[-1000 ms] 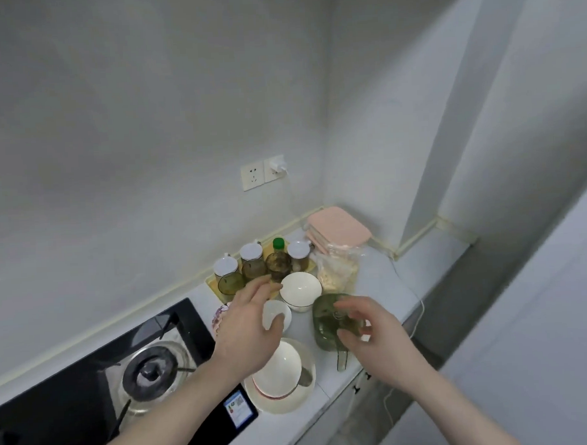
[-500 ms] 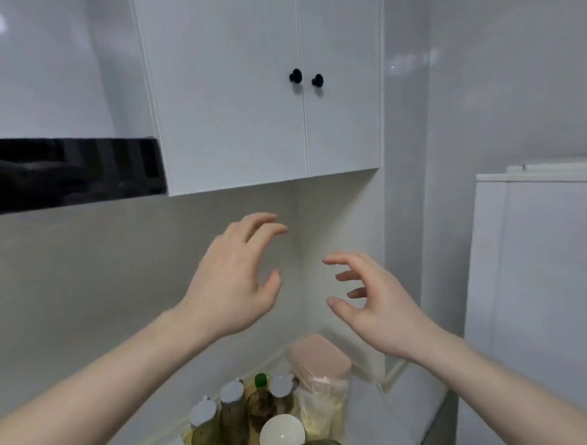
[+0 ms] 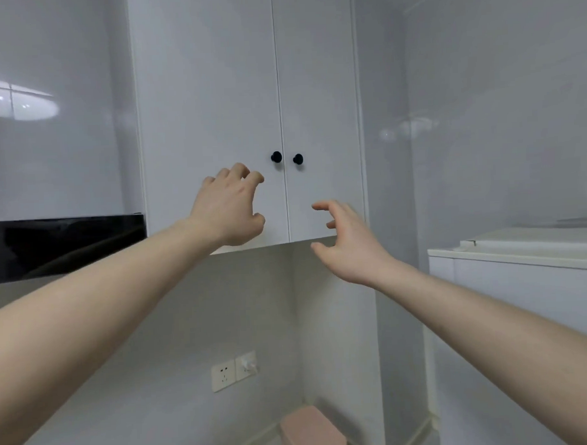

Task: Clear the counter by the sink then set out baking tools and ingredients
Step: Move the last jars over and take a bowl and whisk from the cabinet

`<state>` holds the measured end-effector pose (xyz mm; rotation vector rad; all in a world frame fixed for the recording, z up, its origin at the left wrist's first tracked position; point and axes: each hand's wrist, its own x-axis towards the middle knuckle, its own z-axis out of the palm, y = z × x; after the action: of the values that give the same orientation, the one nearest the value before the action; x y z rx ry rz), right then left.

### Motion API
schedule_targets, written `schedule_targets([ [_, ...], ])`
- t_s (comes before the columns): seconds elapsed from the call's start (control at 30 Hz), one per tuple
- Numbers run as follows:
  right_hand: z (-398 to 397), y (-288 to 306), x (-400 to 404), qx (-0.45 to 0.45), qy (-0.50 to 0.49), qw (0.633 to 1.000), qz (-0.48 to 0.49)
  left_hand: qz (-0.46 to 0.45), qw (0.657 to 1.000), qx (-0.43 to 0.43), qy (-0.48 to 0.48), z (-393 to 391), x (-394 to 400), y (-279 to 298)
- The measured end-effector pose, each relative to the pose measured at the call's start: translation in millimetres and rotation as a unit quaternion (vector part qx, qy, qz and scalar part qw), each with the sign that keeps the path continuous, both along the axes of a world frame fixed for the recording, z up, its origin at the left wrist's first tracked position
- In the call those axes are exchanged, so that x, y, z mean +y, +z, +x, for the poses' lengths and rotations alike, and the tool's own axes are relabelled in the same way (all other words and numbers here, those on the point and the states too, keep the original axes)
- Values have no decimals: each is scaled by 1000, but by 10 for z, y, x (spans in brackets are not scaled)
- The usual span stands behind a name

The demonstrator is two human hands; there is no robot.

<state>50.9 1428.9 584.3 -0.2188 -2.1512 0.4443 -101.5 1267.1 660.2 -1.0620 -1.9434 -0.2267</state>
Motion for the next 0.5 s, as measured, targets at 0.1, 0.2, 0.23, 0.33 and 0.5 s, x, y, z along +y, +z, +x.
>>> schedule_targets([
  [0.1,-149,167,116,-4,-18,1000,15,-7,999,-5,37,-131,161,227],
  [0.2,-310,298,231,2,-32,999,2,-11,998,-12,54,-274,332,406],
  [0.23,-370,344,271,7,-34,999,-3,-9,998,-15,53,-323,399,462],
  [0.33,-553,455,390,6,-49,999,0,-4,998,-26,51,-450,597,587],
  [0.5,-914,579,546,4,-53,998,-18,-17,999,-19,47,-613,953,645],
])
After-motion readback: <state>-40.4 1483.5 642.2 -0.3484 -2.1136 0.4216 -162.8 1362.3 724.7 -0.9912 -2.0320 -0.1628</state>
